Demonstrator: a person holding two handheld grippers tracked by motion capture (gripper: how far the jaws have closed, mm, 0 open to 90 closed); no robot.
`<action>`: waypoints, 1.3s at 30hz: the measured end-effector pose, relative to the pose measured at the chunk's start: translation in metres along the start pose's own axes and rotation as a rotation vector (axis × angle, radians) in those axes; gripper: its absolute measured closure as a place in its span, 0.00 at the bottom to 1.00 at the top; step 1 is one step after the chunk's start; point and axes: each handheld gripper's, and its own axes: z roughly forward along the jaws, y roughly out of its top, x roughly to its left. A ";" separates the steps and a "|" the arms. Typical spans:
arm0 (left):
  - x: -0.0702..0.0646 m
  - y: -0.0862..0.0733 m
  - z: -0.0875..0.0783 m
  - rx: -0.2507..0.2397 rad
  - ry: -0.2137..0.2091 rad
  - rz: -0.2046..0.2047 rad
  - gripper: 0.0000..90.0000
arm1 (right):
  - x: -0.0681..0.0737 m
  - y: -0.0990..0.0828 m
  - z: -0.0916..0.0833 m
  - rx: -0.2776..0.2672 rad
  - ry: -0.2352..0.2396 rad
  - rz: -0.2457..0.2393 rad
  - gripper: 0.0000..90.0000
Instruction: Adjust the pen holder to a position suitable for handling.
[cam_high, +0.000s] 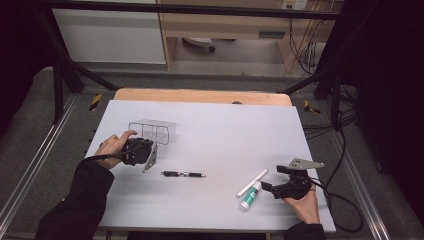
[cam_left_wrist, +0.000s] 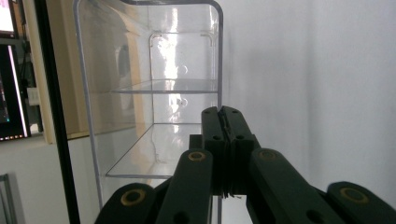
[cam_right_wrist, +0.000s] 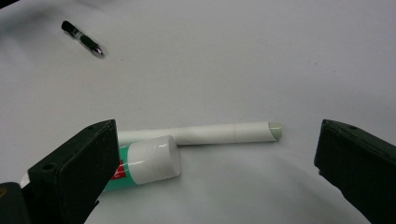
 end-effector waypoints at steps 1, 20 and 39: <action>0.000 0.002 -0.001 -0.006 0.003 -0.009 0.98 | 0.000 0.000 0.000 0.000 0.000 0.000 0.01; -0.001 0.059 -0.016 -0.051 0.049 -0.028 0.98 | 0.000 0.000 0.000 0.001 0.002 0.001 0.01; -0.005 0.127 -0.006 -0.082 0.008 -0.021 0.97 | 0.000 0.000 0.000 -0.004 0.003 -0.002 0.01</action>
